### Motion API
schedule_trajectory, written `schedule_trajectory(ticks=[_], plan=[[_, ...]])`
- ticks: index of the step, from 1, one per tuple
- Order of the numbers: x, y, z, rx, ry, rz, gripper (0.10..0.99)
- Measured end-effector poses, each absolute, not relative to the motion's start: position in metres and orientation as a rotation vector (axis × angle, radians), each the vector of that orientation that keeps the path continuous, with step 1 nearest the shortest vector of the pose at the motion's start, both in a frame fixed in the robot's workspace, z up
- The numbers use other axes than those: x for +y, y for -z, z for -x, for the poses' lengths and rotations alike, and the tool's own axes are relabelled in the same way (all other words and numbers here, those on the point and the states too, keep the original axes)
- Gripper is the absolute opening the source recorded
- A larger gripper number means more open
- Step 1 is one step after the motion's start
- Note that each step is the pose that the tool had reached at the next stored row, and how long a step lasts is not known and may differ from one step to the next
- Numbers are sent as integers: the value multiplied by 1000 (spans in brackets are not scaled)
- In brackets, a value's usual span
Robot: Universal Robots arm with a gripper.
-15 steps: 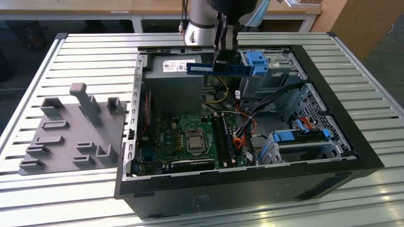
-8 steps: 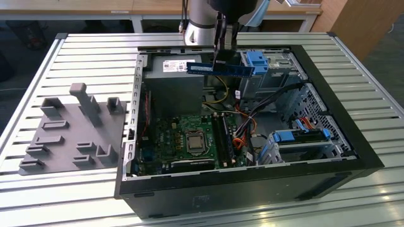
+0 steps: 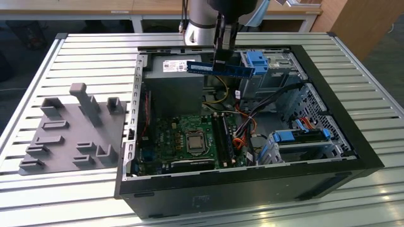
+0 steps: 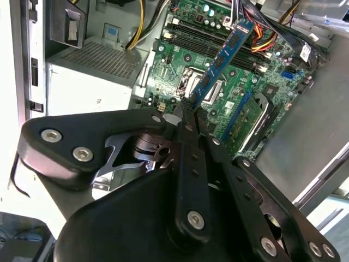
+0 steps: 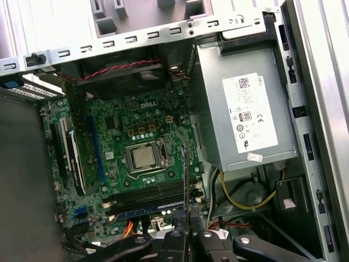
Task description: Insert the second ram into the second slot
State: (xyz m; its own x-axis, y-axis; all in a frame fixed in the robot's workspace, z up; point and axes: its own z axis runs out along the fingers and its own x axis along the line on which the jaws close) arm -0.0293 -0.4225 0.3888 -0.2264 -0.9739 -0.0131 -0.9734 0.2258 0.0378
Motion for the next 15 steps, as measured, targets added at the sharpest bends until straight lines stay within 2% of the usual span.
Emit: schedule_trajectory(ticks=[15], plan=[[-423,-389,29,-2517,60,-1858,133]])
